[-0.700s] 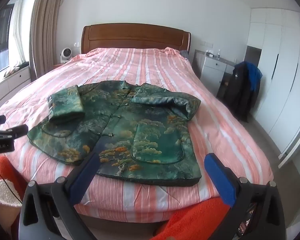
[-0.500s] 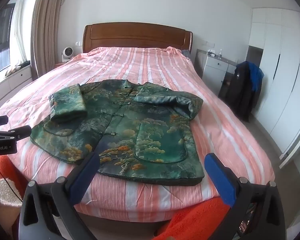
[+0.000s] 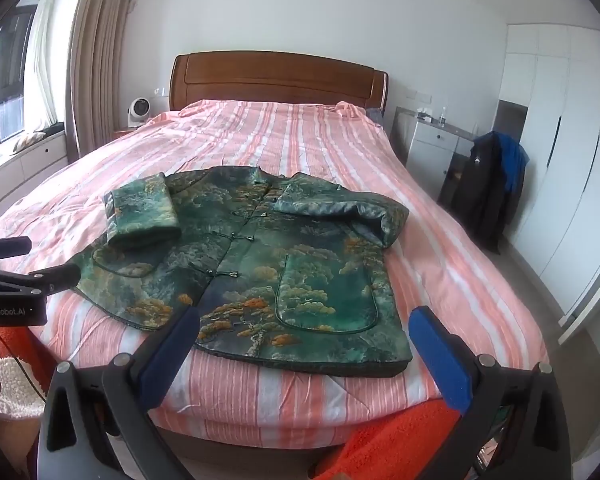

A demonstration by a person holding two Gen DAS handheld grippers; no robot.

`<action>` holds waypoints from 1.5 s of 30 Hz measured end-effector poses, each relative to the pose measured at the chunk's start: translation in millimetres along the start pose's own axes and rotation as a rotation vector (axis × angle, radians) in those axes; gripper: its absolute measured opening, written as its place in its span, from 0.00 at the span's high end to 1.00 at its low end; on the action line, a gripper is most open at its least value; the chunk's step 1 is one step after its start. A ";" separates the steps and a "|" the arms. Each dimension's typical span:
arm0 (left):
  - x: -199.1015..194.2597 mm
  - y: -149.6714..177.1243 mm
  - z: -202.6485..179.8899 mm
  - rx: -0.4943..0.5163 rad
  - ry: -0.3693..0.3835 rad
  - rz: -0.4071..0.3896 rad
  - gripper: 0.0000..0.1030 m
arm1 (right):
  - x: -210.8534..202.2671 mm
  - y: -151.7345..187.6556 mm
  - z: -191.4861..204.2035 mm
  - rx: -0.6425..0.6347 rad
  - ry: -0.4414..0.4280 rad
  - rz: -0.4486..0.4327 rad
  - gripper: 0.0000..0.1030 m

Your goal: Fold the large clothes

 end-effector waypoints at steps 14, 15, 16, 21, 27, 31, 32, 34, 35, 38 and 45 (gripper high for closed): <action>-10.3 -3.7 -11.6 0.035 0.030 -0.020 0.00 | -2.4 0.3 -0.5 0.021 -0.007 0.012 0.00; -10.5 -3.7 -12.5 0.037 0.030 -0.018 0.00 | -2.6 0.4 -0.7 0.025 -0.007 0.013 0.00; -10.5 -3.8 -12.8 0.040 0.030 -0.019 0.00 | -2.5 0.6 -0.9 0.028 -0.006 0.014 0.00; -12.8 -5.4 -11.8 0.035 0.026 -0.031 0.00 | -3.5 -0.6 -2.3 0.029 -0.007 0.003 0.00; -10.0 -4.3 -7.4 0.022 0.027 -0.020 0.00 | -4.9 -1.0 -0.8 0.021 -0.004 -0.011 0.00; -9.5 -3.9 -6.4 0.021 0.025 -0.020 0.00 | -5.6 -0.2 0.5 0.021 -0.005 -0.008 0.00; -9.7 -3.8 -6.5 0.021 0.025 -0.022 0.00 | -5.4 -0.3 0.3 0.021 -0.005 -0.009 0.00; -9.8 -3.7 -6.6 0.021 0.026 -0.022 0.00 | -6.0 0.3 0.7 0.020 -0.006 -0.010 0.00; -9.8 -3.7 -6.6 0.021 0.025 -0.021 0.00 | -6.0 0.2 0.6 0.019 -0.005 -0.011 0.00; -10.0 -3.5 -6.7 0.021 0.027 -0.021 0.00 | -6.5 0.4 0.4 0.019 -0.005 -0.013 0.00; -9.6 -3.2 -7.5 0.020 0.026 -0.018 0.00 | -6.3 0.0 -0.2 0.022 -0.003 -0.015 0.00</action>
Point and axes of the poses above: each gripper's, at about its wrist camera, not at the fingertips, and x roughly the way its jaws point, z to its left, y to its underside, the point moved 4 cm from there along x, roughly the way its jaws point, and after that the axes turned 13 degrees about x, right-handed, at the moved point
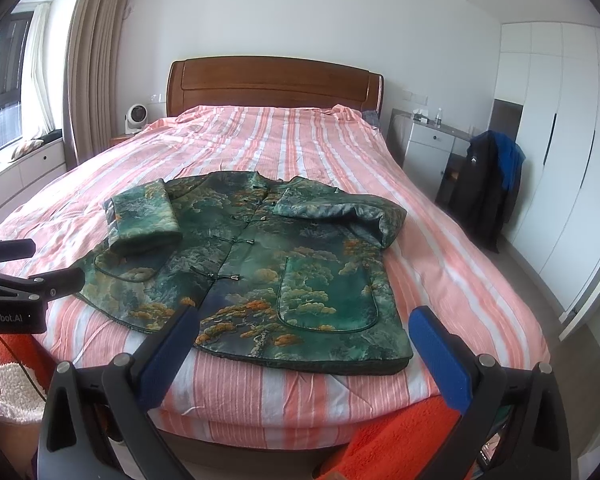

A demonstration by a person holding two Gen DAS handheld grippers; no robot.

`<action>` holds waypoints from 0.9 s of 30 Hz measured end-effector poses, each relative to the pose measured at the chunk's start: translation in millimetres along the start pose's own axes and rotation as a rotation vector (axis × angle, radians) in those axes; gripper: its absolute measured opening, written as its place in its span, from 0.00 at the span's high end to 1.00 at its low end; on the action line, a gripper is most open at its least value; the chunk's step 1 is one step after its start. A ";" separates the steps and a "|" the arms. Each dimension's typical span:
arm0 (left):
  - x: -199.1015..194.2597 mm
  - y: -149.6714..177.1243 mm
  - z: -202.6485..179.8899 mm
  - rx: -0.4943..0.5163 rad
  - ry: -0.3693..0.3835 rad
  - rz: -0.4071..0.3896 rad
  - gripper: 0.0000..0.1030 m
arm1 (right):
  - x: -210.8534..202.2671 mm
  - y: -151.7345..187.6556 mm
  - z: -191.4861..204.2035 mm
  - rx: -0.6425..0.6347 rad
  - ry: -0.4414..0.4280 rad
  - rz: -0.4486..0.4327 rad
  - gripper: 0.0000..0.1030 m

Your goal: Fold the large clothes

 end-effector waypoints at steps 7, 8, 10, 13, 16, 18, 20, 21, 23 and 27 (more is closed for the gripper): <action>0.4 0.0 -0.6 0.002 0.001 0.000 0.00 | 0.2 0.4 -0.1 -0.004 0.000 0.001 0.00; 0.4 -0.1 -0.6 0.002 0.001 0.000 0.00 | 0.2 0.4 0.0 -0.004 0.000 0.001 0.00; 0.4 -0.1 -0.6 0.003 0.000 -0.001 0.00 | 0.3 0.1 -0.2 -0.004 0.000 -0.001 0.00; 1.4 0.0 -1.3 0.004 0.000 -0.001 0.00 | -0.2 0.2 0.6 -0.007 -0.001 -0.004 0.00; 1.5 0.3 -1.6 0.002 0.001 0.001 0.00 | -0.1 0.5 0.7 -0.006 -0.001 -0.001 0.00; 1.5 0.4 -1.7 0.003 0.002 0.001 0.00 | 0.4 1.0 1.1 -0.008 -0.002 0.002 0.00; 1.5 0.3 -1.4 0.003 0.001 0.000 0.00 | 1.1 1.9 2.2 -0.010 -0.003 0.005 0.00; 1.6 0.4 -1.6 0.005 0.002 0.000 0.00 | 1.1 2.2 2.1 -0.011 -0.003 0.004 0.00; 2.0 1.1 -1.4 0.007 0.002 0.001 0.00 | 1.1 2.2 2.0 -0.012 -0.003 0.003 0.00; 2.0 1.0 -1.6 0.005 0.001 0.000 0.00 | 1.4 2.0 1.9 -0.011 -0.003 0.005 0.00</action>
Point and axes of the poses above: each gripper's, at about its wrist camera, not at the fingertips, and x roughly the way its jaws point, z to its left, y to its underside, the point moved 4 cm from there along x, roughly the way its jaws point, and after that the axes turned 13 degrees about x, right-handed, at the moved point
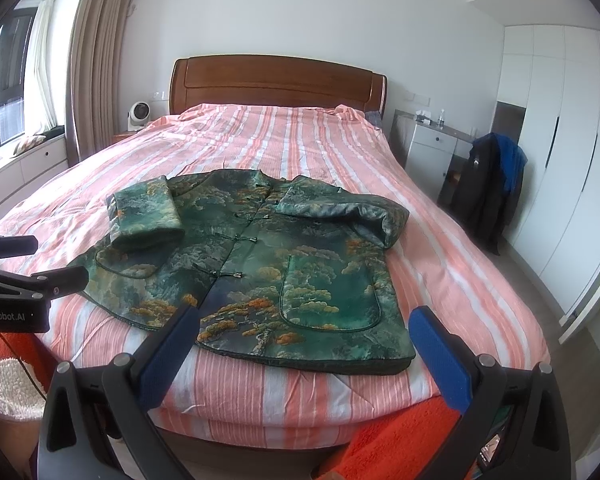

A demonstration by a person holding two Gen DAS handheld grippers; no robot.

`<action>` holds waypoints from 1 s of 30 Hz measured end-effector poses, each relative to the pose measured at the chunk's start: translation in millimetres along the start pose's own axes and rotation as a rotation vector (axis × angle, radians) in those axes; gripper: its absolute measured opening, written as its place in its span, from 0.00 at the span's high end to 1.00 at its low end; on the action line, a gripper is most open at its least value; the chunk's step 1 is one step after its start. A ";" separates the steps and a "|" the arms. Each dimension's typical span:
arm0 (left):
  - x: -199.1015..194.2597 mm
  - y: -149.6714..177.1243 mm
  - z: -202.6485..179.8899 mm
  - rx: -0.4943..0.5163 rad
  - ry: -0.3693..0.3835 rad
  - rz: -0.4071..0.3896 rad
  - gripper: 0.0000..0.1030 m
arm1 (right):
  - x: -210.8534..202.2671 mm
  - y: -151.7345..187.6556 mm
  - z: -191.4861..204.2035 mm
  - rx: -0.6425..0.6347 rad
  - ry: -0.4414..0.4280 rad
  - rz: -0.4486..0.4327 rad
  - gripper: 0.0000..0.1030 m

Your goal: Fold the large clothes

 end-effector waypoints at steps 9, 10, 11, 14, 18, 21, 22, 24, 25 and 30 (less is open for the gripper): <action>0.1 -0.6 -0.4 0.000 0.002 0.000 0.00 | -0.3 1.4 1.2 -0.004 -0.001 0.002 0.00; 0.0 -0.7 -0.4 0.000 0.001 0.001 0.00 | -0.6 1.2 0.9 -0.004 -0.001 0.000 0.00; 0.1 -0.2 -0.8 0.001 0.001 -0.001 0.00 | -0.1 1.2 1.2 -0.003 -0.001 0.001 0.00; 0.2 -0.2 -1.6 0.001 0.003 -0.002 0.00 | -0.4 0.9 0.7 -0.004 0.003 -0.006 0.00; -0.4 0.1 -2.1 0.002 0.003 -0.007 0.00 | -2.5 -1.1 -2.0 0.001 0.007 -0.024 0.00; -1.0 0.3 -4.2 0.001 0.007 -0.010 0.00 | -3.2 -3.0 -4.5 0.009 0.012 -0.033 0.00; -1.2 0.0 -4.5 0.001 0.006 -0.008 0.00 | -3.2 -3.2 -4.4 0.011 0.012 -0.033 0.00; -0.9 0.7 -5.0 -0.002 0.010 -0.006 0.00 | -2.8 -3.0 -3.9 0.008 0.012 -0.033 0.00; -1.4 0.2 -4.7 -0.003 0.012 -0.005 0.00 | -2.6 -3.4 -3.7 0.006 0.013 -0.033 0.00; -3.3 0.5 -1.9 -0.008 0.016 -0.006 0.00 | -5.0 -2.6 0.3 -0.010 0.013 -0.040 0.00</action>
Point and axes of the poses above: each gripper's, at about its wrist camera, not at the fingertips, and x roughly the way its jaws point, z to its left, y to its underside, the point moved 4 cm from there along x, roughly the way its jaws point, and after that the axes turned 13 degrees about x, right-handed, at the moved point
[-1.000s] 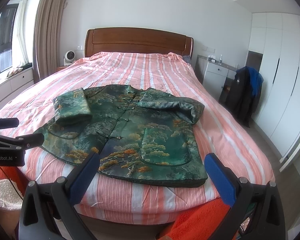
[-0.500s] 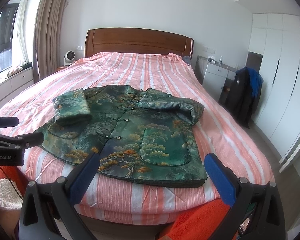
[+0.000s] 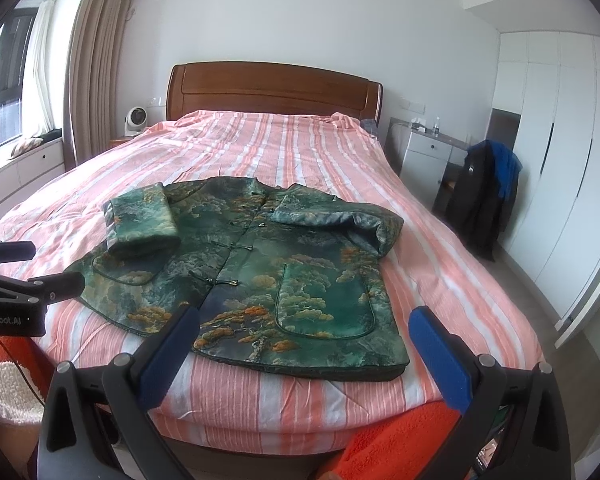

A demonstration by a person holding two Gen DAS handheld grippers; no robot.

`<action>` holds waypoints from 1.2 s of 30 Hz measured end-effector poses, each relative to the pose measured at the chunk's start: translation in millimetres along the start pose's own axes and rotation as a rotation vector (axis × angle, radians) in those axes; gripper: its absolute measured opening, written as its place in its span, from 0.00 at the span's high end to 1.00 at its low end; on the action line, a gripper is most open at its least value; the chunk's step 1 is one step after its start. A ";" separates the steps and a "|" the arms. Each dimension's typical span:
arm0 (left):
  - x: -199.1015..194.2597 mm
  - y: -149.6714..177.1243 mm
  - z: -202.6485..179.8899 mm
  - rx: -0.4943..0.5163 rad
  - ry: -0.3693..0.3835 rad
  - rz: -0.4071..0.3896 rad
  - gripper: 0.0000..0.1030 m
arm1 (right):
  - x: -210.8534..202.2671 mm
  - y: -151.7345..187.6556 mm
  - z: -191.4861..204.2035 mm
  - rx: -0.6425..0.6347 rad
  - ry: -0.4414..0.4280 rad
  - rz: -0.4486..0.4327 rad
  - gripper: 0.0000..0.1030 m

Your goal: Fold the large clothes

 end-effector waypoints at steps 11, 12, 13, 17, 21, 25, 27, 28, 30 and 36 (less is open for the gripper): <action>-0.8 1.5 1.6 0.004 -0.001 0.006 0.00 | 1.0 -0.5 -0.9 0.013 0.007 -0.008 0.00; -0.4 1.4 1.7 0.003 -0.001 0.006 0.00 | 1.7 -0.2 -1.1 0.015 0.007 -0.005 0.00; -0.1 2.0 2.4 0.003 -0.002 0.007 0.00 | 1.9 0.0 -1.5 0.016 0.006 -0.003 0.00; 0.7 4.3 4.7 0.007 -0.010 0.016 0.00 | 2.2 1.5 0.1 0.010 0.005 -0.002 0.00; 4.8 4.7 4.8 0.015 -0.025 0.028 0.00 | 2.7 2.4 1.6 0.007 0.005 0.000 0.00; 8.5 5.5 4.3 0.021 -0.034 0.041 0.00 | 2.8 3.2 1.4 0.008 0.004 0.003 0.00; 9.3 6.0 4.4 0.024 -0.039 0.045 0.00 | 2.5 4.2 1.6 0.008 0.004 0.005 0.00; 9.8 6.1 4.3 0.025 -0.041 0.047 0.00 | 3.4 4.4 1.1 0.008 0.004 0.006 0.00; 10.5 6.3 4.2 0.029 -0.047 0.051 0.00 | 3.4 4.7 1.3 0.008 0.004 0.006 0.00; 14.5 8.5 4.1 0.031 -0.048 0.067 0.00 | 3.6 6.1 1.4 0.009 0.001 0.009 0.00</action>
Point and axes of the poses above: each gripper's, at about its wrist camera, not at the fingertips, and x roughly the way its jaws point, z to its left, y to its underside, the point moved 4 cm from there along x, roughly the way its jaws point, and after that the axes turned 13 degrees about x, right-handed, at the moved point
